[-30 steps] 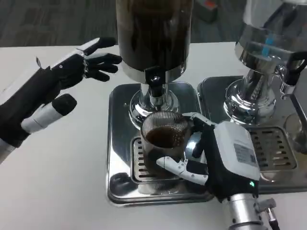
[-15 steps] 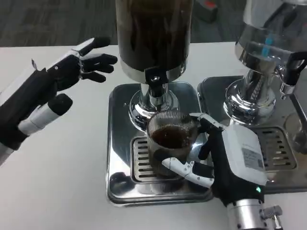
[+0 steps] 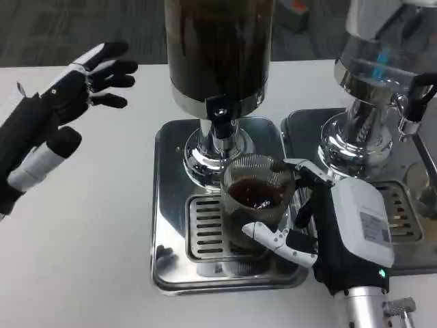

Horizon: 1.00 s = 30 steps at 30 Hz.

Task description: Grasp the cup under the faucet to collect the drink, then remove the cup.

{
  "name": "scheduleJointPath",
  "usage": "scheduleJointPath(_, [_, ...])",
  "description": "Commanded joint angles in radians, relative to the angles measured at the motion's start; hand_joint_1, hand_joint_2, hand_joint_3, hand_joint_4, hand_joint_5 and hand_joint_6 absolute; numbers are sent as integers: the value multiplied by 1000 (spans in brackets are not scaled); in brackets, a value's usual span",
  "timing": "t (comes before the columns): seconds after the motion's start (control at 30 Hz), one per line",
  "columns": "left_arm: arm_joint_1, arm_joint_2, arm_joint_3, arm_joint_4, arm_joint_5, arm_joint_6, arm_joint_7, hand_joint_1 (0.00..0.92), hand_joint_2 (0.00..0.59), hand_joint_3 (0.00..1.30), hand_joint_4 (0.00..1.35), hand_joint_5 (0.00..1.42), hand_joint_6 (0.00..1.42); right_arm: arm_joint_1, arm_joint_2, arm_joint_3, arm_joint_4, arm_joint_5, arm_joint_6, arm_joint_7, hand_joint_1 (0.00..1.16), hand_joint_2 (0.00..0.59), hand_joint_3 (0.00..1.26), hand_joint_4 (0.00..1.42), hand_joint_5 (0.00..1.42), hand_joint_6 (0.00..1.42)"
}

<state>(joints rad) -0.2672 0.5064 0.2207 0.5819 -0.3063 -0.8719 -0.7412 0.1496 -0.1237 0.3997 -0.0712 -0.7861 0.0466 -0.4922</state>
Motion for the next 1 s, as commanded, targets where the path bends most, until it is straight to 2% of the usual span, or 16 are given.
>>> scheduleJointPath(0.03, [27,-3,11,17,19,-24,24,0,62,118,132,188,344,3,5,-16,-55,0,-45,-31,510,207,557,699,964,1265])
scheduleJointPath(0.5, [77,5,11,35,75,-51,83,0,63,108,100,152,324,37,-1,-43,-99,-2,-41,-23,594,199,570,698,975,1267])
scheduleJointPath(0.8, [123,23,-1,34,138,-106,105,0,73,98,44,89,285,66,-11,-54,-142,-4,-36,-6,700,193,570,698,987,1282])
scheduleJointPath(1.0, [147,32,-7,33,155,-125,118,0,73,98,32,81,268,87,-21,-62,-175,-2,-33,11,724,184,576,680,987,1282])
